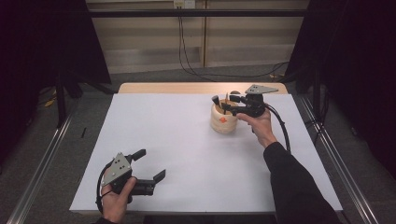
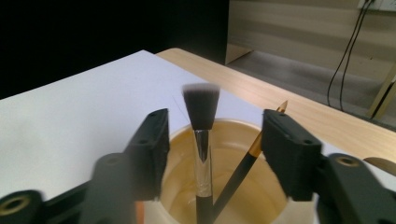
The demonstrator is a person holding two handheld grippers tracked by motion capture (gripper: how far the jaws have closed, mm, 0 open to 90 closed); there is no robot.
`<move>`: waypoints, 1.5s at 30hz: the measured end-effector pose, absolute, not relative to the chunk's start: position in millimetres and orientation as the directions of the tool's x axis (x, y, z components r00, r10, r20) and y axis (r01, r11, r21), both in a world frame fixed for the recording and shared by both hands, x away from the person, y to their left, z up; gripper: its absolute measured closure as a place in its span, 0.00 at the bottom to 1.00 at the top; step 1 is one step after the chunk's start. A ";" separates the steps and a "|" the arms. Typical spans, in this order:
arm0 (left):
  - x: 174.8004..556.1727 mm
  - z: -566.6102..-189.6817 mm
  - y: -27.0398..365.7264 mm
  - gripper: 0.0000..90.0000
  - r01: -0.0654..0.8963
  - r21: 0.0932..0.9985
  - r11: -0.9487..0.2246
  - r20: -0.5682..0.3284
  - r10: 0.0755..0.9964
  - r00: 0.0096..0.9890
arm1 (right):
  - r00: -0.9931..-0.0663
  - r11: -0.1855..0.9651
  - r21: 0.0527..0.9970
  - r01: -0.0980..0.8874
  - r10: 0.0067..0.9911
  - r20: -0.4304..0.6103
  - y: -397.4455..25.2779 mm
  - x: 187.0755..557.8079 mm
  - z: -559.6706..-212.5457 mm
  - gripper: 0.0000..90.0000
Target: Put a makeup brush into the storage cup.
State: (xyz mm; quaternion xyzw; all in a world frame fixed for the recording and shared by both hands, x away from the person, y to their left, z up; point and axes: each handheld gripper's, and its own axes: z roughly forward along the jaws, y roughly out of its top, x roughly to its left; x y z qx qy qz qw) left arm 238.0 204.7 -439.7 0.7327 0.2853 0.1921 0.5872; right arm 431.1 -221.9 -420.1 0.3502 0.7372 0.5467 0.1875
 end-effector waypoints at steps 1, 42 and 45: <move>238.0 -439.5 205.1 0.02 0.193 0.969 -0.154 -0.048 0.648 0.760 | -0.683 0.150 0.938 0.312 0.722 0.112 -222.1 430.5 -419.5 0.36; 238.4 -439.0 206.0 0.02 0.190 0.974 -0.123 -0.067 0.646 0.760 | -0.536 0.109 0.959 0.261 0.843 0.050 -251.2 364.9 -406.9 0.00; 237.8 -439.1 206.4 0.02 0.193 0.974 -0.120 -0.070 0.649 0.757 | -0.526 0.117 0.963 0.243 0.850 0.030 -254.0 357.9 -404.2 0.00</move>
